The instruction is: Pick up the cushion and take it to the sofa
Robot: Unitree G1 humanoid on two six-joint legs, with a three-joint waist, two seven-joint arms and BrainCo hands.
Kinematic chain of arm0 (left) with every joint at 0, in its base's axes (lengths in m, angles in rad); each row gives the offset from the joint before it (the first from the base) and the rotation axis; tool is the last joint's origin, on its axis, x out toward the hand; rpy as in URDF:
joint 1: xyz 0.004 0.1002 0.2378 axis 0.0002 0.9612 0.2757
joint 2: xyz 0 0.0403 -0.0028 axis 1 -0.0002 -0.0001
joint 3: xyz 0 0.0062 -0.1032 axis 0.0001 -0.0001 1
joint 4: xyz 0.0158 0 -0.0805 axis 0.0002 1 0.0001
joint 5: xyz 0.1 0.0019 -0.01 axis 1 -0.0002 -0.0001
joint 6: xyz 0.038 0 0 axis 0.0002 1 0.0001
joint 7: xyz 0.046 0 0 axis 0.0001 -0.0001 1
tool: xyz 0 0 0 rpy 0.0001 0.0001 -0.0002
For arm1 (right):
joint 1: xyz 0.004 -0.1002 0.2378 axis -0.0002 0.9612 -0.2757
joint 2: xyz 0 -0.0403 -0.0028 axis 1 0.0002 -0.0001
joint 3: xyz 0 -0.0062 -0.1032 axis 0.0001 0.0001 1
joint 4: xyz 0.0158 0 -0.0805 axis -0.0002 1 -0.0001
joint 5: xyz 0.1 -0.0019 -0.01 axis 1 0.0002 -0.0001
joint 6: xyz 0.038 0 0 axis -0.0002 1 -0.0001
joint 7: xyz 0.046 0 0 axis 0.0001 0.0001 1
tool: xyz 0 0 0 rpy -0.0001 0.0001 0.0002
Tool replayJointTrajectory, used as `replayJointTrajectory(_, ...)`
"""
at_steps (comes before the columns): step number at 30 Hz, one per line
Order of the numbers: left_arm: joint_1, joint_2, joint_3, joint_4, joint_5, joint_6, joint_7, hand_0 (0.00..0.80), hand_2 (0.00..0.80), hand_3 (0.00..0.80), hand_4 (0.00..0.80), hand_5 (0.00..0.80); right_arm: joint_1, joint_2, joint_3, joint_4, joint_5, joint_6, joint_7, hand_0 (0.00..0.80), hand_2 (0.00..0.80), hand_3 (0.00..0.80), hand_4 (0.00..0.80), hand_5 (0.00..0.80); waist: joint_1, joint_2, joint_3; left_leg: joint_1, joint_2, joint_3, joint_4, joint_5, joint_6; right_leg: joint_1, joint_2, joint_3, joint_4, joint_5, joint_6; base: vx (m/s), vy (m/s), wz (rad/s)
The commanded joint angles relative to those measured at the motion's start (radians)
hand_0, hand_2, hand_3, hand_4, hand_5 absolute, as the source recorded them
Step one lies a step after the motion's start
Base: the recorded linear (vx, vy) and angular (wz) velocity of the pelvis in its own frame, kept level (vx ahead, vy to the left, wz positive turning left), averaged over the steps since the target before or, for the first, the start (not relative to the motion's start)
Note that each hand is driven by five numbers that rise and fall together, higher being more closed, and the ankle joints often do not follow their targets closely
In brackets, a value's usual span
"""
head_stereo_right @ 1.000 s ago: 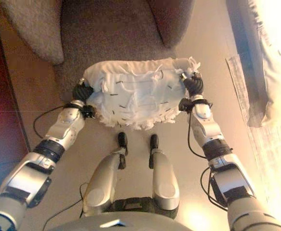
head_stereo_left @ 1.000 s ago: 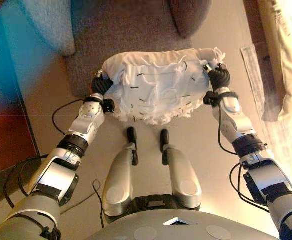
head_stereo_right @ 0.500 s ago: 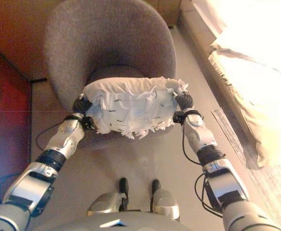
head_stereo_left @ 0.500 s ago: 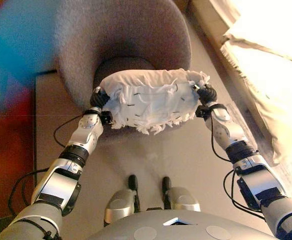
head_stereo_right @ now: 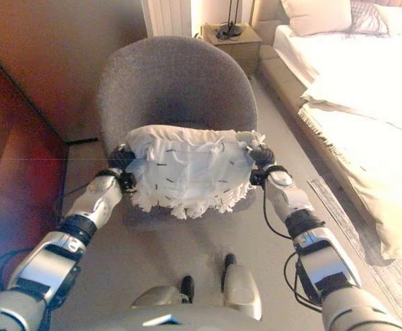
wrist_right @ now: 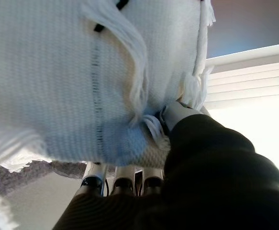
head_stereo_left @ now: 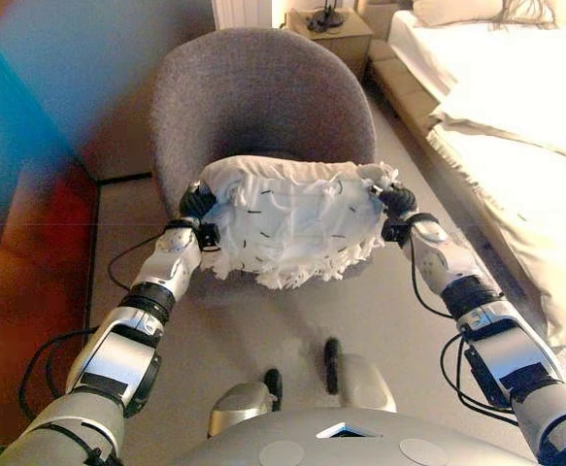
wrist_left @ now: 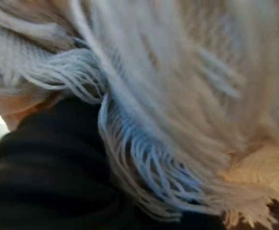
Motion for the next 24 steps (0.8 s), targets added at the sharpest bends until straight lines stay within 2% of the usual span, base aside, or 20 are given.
replayJointTrajectory(1,-0.102,-0.048,0.000,-0.050,-0.039,-0.094,-0.021,0.800,0.800,0.800,0.800,0.800,-0.141,0.018,0.028,0.023,0.021,-0.037,0.087,0.800,0.800,0.800,0.800,0.800,-0.008,-0.029,-0.112,0.138,-0.011,0.021,0.059,-0.103,-0.052,0.063,0.049,-0.022,-0.148,0.232,-0.030,0.384,-0.116,0.40)
replayJointTrajectory(2,-0.097,-0.052,0.007,-0.046,-0.048,-0.097,-0.019,0.800,0.800,0.800,0.800,0.800,-0.155,0.027,0.040,0.035,0.020,-0.034,0.089,0.800,0.800,0.800,0.800,0.800,-0.007,-0.025,-0.124,0.139,-0.002,0.026,0.097,-0.058,-0.071,0.080,0.058,-0.023,-0.127,0.212,-0.047,0.356,-0.123,0.41)
replayJointTrajectory(4,-0.078,-0.059,0.017,-0.051,-0.042,-0.105,-0.007,0.800,0.800,0.800,0.800,0.800,-0.164,0.048,0.071,0.031,0.021,-0.024,0.081,0.800,0.800,0.800,0.800,0.800,-0.010,-0.013,-0.143,0.115,0.022,0.032,0.233,0.105,-0.139,0.126,0.078,-0.011,-0.122,0.185,-0.079,0.299,-0.141,0.33)
replayJointTrajectory(5,-0.072,-0.060,0.018,-0.056,-0.045,-0.113,0.001,0.800,0.800,0.800,0.800,0.800,-0.158,0.055,0.087,0.012,0.010,-0.027,0.077,0.800,0.800,0.800,0.800,0.800,-0.009,-0.021,-0.142,0.059,0.032,0.065,0.335,0.169,-0.167,0.164,0.073,-0.008,-0.135,0.177,-0.094,0.293,-0.200,0.27)
replayJointTrajectory(6,-0.068,-0.060,0.022,-0.069,-0.050,-0.115,0.007,0.800,0.800,0.800,0.800,0.800,-0.156,0.057,0.105,-0.015,0.002,-0.025,0.062,0.800,0.800,0.800,0.800,0.800,-0.004,-0.034,-0.137,-0.003,0.039,0.113,0.460,0.188,-0.182,0.197,0.061,-0.021,-0.134,0.159,-0.110,0.276,-0.210,0.32)
replayJointTrajectory(7,-0.061,-0.059,0.027,-0.082,-0.053,-0.112,0.008,0.800,0.800,0.800,0.800,0.800,-0.153,0.058,0.114,-0.028,0.006,-0.027,0.056,0.800,0.800,0.800,0.800,0.800,0.001,-0.040,-0.133,-0.043,0.055,0.137,0.530,0.196,-0.190,0.216,0.052,-0.041,-0.129,0.142,-0.120,0.256,-0.189,0.24)
replayJointTrajectory(8,-0.052,-0.055,0.032,-0.094,-0.054,-0.107,0.007,0.800,0.800,0.800,0.800,0.800,-0.148,0.057,0.120,-0.036,0.011,-0.032,0.054,0.800,0.800,0.800,0.800,0.800,0.007,-0.043,-0.129,-0.072,0.070,0.150,0.569,0.197,-0.195,0.229,0.046,-0.058,-0.121,0.127,-0.128,0.210,-0.143,0.01)
replayJointTrajectory(10,-0.039,-0.059,0.036,-0.114,-0.037,-0.097,0.011,0.800,0.800,0.800,0.800,0.800,-0.146,0.060,0.129,-0.052,0.013,-0.039,0.050,0.800,0.800,0.800,0.800,0.800,0.013,-0.049,-0.123,-0.118,0.128,0.174,0.594,0.194,-0.204,0.258,0.040,-0.078,-0.109,0.097,-0.143,0.254,-0.105,-0.23)
replayJointTrajectory(11,-0.049,-0.061,0.027,-0.111,-0.042,-0.097,0.007,0.800,0.800,0.800,0.800,0.800,-0.164,0.068,0.142,-0.051,0.004,-0.040,0.033,0.800,0.800,0.800,0.800,0.800,0.017,-0.053,-0.117,-0.146,0.146,0.163,0.559,0.183,-0.193,0.269,0.040,-0.057,-0.113,0.094,-0.145,0.251,-0.048,-0.03)
replayJointTrajectory(12,-0.053,-0.061,0.026,-0.108,-0.044,-0.100,0.006,0.800,0.800,0.800,0.800,0.800,-0.171,0.070,0.147,-0.049,0.000,-0.040,0.029,0.800,0.800,0.800,0.800,0.800,0.018,-0.052,-0.114,-0.149,0.150,0.160,0.547,0.179,-0.190,0.273,0.043,-0.050,-0.114,0.093,-0.145,0.255,-0.002,0.10)
replayJointTrajectory(15,-0.087,-0.048,0.029,-0.084,-0.071,-0.093,-0.019,0.800,0.800,0.800,0.800,0.800,-0.243,0.098,0.170,-0.009,0.012,-0.027,-0.021,0.800,0.800,0.800,0.800,0.800,0.036,-0.045,-0.112,-0.151,0.151,0.135,0.364,0.150,-0.165,0.283,0.054,-0.020,-0.095,0.060,-0.136,0.229,0.064,0.01)
replayJointTrajectory(17,-0.105,-0.035,0.039,-0.066,-0.082,-0.085,-0.034,0.800,0.800,0.800,0.800,0.800,-0.289,0.127,0.173,0.031,0.018,-0.017,-0.042,0.800,0.800,0.800,0.800,0.800,0.061,-0.030,-0.112,-0.162,0.148,0.080,0.186,0.162,-0.170,0.300,0.059,0.001,-0.080,0.033,-0.127,0.251,0.146,0.03)
replayJointTrajectory(19,-0.109,-0.025,0.054,-0.048,-0.085,-0.085,-0.037,0.800,0.800,0.800,0.800,0.800,-0.314,0.137,0.181,0.062,0.014,-0.021,-0.040,0.800,0.800,0.800,0.800,0.800,0.080,-0.025,-0.111,-0.163,0.145,0.042,0.076,0.164,-0.173,0.327,0.055,0.019,-0.082,0.019,-0.117,0.235,0.131,0.02)
replayJointTrajectory(22,-0.120,0.001,0.065,-0.004,-0.099,-0.087,-0.050,0.800,0.800,0.800,0.800,0.800,-0.338,0.138,0.188,0.089,-0.005,-0.004,-0.034,0.800,0.800,0.800,0.800,0.800,0.098,-0.015,-0.122,-0.167,0.144,0.017,-0.032,0.165,-0.177,0.369,0.047,0.037,-0.091,0.001,-0.103,0.259,0.155,-0.21)
replayJointTrajectory(24,-0.128,0.005,0.062,0.032,-0.116,-0.104,-0.065,0.800,0.800,0.800,0.800,0.800,-0.344,0.137,0.204,0.106,-0.027,0.003,-0.010,0.800,0.800,0.800,0.800,0.800,0.104,-0.001,-0.131,-0.173,0.151,0.024,-0.083,0.190,-0.181,0.391,0.041,0.032,-0.092,-0.015,-0.096,0.256,0.202,-0.46)
